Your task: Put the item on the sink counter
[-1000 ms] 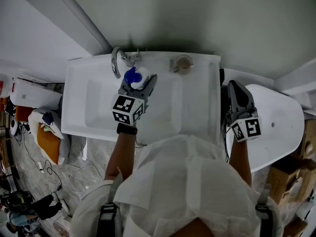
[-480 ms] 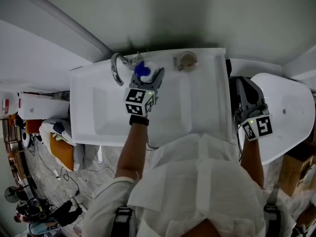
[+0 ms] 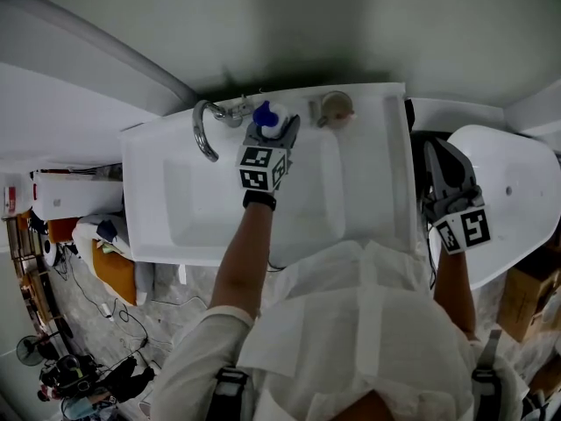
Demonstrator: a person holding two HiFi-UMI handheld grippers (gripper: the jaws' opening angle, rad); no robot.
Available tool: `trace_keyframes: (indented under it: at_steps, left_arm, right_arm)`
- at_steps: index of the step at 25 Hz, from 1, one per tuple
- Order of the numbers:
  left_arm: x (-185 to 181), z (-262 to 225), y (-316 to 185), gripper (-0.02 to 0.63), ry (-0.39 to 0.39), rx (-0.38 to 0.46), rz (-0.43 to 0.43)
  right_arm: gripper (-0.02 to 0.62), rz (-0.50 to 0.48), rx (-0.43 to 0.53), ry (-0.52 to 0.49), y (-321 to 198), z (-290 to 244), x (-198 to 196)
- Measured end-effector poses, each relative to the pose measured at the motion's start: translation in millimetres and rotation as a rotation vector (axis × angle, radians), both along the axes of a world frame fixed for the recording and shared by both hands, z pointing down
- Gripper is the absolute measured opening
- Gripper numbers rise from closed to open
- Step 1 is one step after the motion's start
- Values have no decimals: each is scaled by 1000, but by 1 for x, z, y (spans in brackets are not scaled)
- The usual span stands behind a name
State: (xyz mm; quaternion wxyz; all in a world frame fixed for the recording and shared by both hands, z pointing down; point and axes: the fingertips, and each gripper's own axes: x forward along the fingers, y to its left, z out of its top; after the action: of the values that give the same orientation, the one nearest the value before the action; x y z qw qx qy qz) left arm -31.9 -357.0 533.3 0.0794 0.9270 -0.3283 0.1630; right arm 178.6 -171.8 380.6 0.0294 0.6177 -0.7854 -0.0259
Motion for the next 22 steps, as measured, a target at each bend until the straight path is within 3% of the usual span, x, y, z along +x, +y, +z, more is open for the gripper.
trace_keyframes:
  at_steps: [22]
  left_arm:
    - [22,75,-48,204,-56,-56,-31]
  right_arm:
    - [9,-67,-94,27,-43,33,-13]
